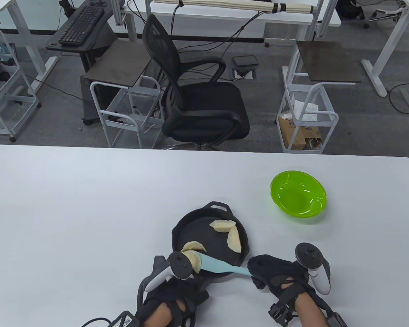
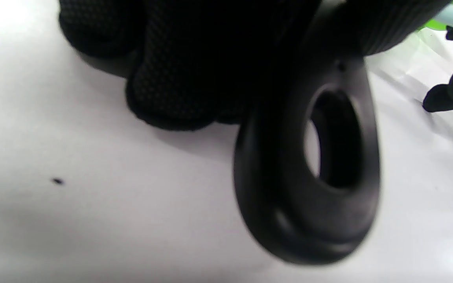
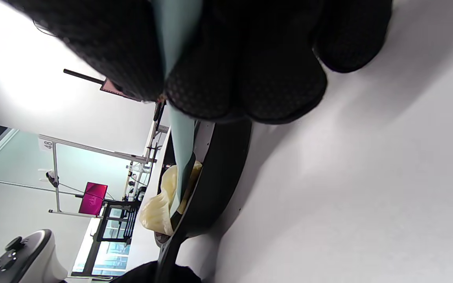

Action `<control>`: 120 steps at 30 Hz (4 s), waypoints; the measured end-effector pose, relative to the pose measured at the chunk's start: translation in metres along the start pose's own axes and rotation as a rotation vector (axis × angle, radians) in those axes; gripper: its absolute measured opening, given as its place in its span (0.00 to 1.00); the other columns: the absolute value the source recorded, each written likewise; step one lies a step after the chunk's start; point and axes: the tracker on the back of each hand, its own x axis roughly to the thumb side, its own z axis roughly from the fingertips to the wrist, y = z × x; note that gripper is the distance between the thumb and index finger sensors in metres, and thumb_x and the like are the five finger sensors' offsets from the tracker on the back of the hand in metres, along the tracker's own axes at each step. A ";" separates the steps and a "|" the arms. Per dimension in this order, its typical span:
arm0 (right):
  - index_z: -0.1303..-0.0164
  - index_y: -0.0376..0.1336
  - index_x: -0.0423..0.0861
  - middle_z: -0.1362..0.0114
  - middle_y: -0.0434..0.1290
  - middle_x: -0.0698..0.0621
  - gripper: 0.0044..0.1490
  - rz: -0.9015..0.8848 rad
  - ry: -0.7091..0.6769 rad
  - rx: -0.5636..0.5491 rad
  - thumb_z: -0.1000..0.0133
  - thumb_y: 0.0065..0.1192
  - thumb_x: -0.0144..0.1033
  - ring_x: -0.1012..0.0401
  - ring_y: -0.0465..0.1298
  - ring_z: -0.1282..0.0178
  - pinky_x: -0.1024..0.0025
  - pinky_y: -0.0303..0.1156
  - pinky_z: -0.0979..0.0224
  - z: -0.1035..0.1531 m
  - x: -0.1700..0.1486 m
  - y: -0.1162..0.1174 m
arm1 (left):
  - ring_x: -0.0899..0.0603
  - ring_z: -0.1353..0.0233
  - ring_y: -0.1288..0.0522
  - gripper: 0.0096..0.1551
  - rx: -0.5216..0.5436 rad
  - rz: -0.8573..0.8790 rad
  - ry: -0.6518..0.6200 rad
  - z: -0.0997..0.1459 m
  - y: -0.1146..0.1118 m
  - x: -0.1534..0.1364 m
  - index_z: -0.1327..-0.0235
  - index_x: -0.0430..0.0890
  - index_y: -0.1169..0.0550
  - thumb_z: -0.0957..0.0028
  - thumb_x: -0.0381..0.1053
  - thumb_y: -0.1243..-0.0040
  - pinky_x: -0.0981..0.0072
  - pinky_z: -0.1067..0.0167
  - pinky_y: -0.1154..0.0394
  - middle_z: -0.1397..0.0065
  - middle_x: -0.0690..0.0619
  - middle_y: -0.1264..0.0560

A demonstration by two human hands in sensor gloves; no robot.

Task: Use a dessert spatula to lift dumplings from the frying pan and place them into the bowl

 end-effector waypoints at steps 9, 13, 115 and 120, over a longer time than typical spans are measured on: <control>0.36 0.68 0.39 0.50 0.83 0.45 0.28 -0.061 -0.025 -0.018 0.40 0.71 0.41 0.44 0.79 0.53 0.36 0.65 0.28 0.004 0.003 -0.003 | 0.46 0.57 0.14 0.41 0.000 0.003 -0.004 0.000 0.000 0.000 0.33 0.49 0.29 0.51 0.74 0.44 0.47 0.47 0.24 0.55 0.58 0.12; 0.35 0.68 0.39 0.50 0.83 0.45 0.28 -0.117 -0.035 -0.045 0.40 0.71 0.41 0.44 0.80 0.52 0.36 0.65 0.28 0.006 0.003 -0.006 | 0.46 0.57 0.15 0.41 -0.003 0.007 -0.005 0.000 0.000 -0.001 0.33 0.50 0.30 0.50 0.74 0.44 0.47 0.46 0.24 0.55 0.58 0.12; 0.15 0.47 0.54 0.16 0.50 0.36 0.40 -0.418 -0.126 -0.507 0.35 0.59 0.45 0.36 0.54 0.21 0.33 0.48 0.20 0.034 -0.011 -0.074 | 0.46 0.58 0.15 0.40 -0.013 0.027 -0.009 -0.003 0.000 -0.004 0.34 0.50 0.29 0.50 0.75 0.45 0.48 0.48 0.24 0.56 0.59 0.12; 0.15 0.47 0.54 0.16 0.51 0.36 0.40 -0.397 -0.149 -0.538 0.35 0.58 0.45 0.36 0.54 0.21 0.33 0.48 0.20 0.037 -0.006 -0.073 | 0.46 0.58 0.15 0.40 -0.013 0.027 -0.009 -0.003 0.000 -0.004 0.34 0.50 0.29 0.50 0.75 0.45 0.48 0.48 0.24 0.56 0.59 0.12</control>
